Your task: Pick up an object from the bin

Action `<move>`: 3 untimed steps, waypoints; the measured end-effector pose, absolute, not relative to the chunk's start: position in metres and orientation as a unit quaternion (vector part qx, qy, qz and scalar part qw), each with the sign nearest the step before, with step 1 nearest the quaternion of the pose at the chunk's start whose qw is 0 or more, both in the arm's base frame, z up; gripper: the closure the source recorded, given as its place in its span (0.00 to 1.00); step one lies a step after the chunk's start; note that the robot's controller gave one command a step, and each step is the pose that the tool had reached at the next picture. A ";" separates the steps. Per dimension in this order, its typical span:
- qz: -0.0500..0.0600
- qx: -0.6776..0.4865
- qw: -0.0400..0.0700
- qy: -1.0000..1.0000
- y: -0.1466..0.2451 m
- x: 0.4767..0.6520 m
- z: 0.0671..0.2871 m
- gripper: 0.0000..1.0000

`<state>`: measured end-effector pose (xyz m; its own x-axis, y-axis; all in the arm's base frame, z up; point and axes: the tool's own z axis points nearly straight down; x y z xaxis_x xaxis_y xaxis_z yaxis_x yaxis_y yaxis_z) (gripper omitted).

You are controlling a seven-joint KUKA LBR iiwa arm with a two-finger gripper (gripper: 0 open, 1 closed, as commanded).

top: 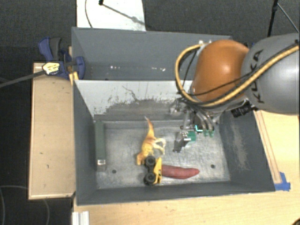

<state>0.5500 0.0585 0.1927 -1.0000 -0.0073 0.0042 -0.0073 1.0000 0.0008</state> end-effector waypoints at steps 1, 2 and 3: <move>-0.001 0.002 -0.002 -1.000 0.058 0.552 0.196 1.00; -0.001 0.001 -0.002 -1.000 0.058 0.552 0.196 0.00; -0.001 0.001 -0.002 -1.000 0.058 0.552 0.196 0.00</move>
Offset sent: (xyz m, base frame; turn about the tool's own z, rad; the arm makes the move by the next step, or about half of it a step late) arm 0.0000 0.0000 0.0000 0.0000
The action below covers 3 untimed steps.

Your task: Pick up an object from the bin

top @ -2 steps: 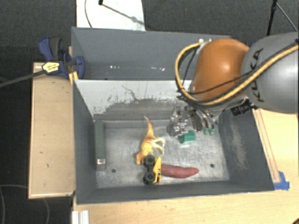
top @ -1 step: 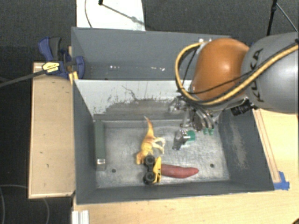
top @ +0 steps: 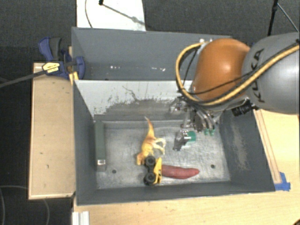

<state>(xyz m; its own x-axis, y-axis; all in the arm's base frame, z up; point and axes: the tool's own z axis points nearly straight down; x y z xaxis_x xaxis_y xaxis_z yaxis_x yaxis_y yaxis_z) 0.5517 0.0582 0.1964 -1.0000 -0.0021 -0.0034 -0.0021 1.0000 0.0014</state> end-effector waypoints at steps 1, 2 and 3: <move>0.000 -0.034 0.005 0.999 0.052 0.549 0.158 0.00; 0.002 -0.144 0.006 0.990 0.115 0.551 0.074 1.00; 0.002 -0.144 0.006 0.990 0.115 0.551 0.074 1.00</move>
Offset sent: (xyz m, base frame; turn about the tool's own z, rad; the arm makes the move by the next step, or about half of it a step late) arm -0.0043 0.0549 -0.1264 -0.2882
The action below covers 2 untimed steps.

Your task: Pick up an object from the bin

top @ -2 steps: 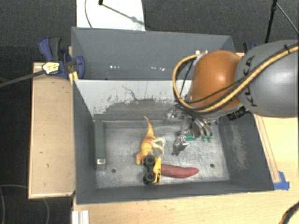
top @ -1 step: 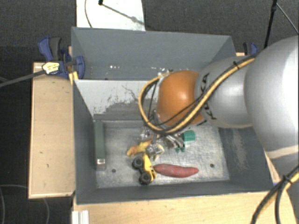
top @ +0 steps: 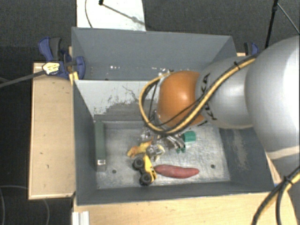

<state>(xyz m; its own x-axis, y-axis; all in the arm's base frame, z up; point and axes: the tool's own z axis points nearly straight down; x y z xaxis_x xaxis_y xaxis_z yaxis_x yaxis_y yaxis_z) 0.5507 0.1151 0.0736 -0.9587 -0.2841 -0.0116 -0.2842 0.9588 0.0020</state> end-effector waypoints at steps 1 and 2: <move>0.000 -0.136 -0.003 0.991 0.118 0.555 0.114 1.00; 0.000 -0.145 0.000 0.989 0.119 0.554 0.173 1.00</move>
Offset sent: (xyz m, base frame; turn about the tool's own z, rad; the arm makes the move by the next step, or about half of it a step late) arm 0.0023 0.0045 0.1047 -0.0075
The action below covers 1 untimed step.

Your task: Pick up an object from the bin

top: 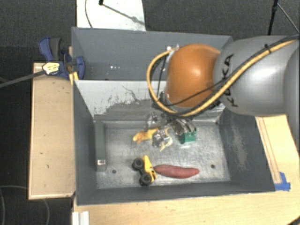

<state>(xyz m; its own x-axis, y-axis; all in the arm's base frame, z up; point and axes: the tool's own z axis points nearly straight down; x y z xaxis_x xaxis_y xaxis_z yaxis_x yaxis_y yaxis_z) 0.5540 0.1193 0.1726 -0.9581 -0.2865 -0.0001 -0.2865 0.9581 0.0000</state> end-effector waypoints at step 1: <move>0.000 -0.143 0.003 0.990 0.118 0.558 0.189 1.00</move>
Offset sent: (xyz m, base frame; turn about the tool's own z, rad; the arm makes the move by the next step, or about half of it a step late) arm 0.0008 0.0095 0.0370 0.0134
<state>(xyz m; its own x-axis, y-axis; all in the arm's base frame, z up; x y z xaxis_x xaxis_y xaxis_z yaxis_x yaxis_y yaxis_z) 0.5578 0.1180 0.1889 -0.9589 -0.2838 -0.0066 -0.2838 0.9589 -0.0002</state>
